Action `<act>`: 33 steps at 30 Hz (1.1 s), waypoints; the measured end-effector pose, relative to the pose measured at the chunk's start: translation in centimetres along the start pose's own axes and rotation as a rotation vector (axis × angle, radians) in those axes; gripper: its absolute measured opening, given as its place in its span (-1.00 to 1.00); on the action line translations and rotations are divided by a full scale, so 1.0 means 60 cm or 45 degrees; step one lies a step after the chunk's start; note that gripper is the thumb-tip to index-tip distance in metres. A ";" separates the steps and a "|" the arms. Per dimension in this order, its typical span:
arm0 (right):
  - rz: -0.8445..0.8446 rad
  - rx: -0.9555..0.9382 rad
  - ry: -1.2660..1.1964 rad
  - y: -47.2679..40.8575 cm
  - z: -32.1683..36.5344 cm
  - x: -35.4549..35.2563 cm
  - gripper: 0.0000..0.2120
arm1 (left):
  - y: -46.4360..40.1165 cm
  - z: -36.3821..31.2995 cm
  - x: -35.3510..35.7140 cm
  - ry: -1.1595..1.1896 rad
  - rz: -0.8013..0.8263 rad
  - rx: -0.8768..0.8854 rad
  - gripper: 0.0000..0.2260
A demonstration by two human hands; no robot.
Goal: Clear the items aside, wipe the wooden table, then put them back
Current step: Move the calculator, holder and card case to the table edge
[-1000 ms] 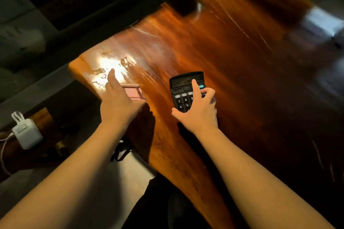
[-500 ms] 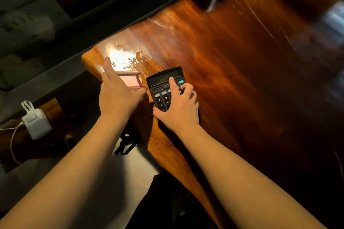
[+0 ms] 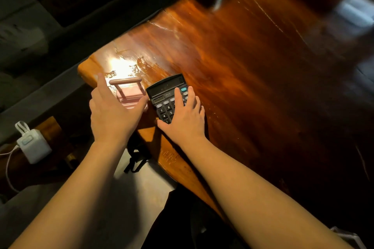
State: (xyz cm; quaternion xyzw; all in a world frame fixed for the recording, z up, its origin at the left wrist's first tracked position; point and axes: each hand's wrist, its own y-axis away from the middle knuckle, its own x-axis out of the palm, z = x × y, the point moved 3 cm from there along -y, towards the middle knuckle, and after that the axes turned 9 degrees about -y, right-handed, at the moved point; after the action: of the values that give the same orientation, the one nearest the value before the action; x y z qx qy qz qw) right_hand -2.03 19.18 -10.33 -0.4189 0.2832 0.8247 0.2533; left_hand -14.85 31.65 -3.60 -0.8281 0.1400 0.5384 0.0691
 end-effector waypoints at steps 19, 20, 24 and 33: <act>-0.241 0.382 -0.196 0.236 -0.267 -0.221 -0.04 | 0.233 -0.251 0.090 -0.223 0.451 0.949 -0.12; -0.251 0.419 -0.199 0.256 -0.292 -0.232 -0.04 | 0.252 -0.269 0.101 -0.241 0.494 1.019 -0.12; -0.294 0.594 -0.211 0.344 -0.387 -0.266 -0.03 | 0.330 -0.333 0.145 -0.355 0.612 1.240 -0.10; -0.321 0.891 -0.199 0.538 -0.538 -0.284 -0.04 | 0.506 -0.422 0.226 -0.605 0.765 1.593 -0.06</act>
State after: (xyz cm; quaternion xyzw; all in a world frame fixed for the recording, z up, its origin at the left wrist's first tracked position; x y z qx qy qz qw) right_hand 3.35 -28.81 -3.68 -0.2744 0.4738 0.6699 0.5015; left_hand 3.08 -6.10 -4.45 -0.4204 0.6235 0.5186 0.4069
